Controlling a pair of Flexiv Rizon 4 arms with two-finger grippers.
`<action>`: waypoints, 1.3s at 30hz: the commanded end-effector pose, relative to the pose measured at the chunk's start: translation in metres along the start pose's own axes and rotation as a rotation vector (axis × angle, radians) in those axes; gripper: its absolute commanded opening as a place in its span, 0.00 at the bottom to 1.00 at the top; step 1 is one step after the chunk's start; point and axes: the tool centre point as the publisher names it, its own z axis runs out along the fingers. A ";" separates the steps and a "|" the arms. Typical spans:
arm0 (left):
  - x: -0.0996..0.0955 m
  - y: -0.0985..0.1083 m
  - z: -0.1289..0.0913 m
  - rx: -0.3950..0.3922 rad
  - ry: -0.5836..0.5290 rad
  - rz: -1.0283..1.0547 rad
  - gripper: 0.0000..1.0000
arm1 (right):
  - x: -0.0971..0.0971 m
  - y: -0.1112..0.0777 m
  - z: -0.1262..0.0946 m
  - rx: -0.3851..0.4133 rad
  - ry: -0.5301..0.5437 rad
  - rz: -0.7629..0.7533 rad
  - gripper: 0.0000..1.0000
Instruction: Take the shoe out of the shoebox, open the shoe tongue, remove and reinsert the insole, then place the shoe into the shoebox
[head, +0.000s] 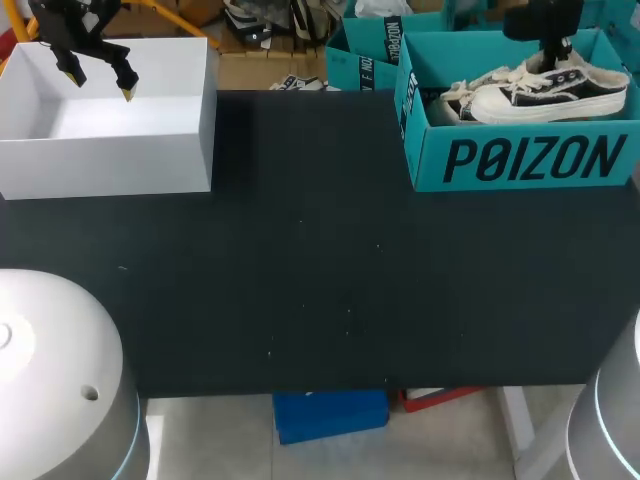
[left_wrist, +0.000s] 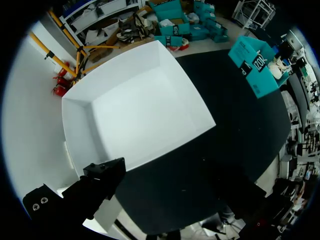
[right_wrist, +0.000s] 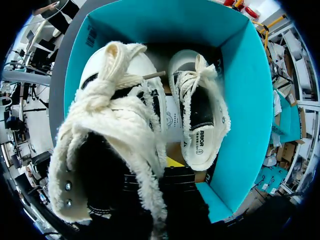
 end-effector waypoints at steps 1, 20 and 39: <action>0.000 0.001 -0.001 -0.001 -0.001 0.000 1.00 | 0.009 0.004 -0.044 0.037 -0.028 0.014 0.00; 0.000 0.001 -0.001 -0.001 -0.001 0.000 1.00 | 0.094 0.086 -0.132 0.109 -0.145 0.076 0.00; 0.000 0.001 -0.001 -0.001 -0.001 0.000 1.00 | 0.182 0.273 -0.133 0.020 -0.213 0.092 0.00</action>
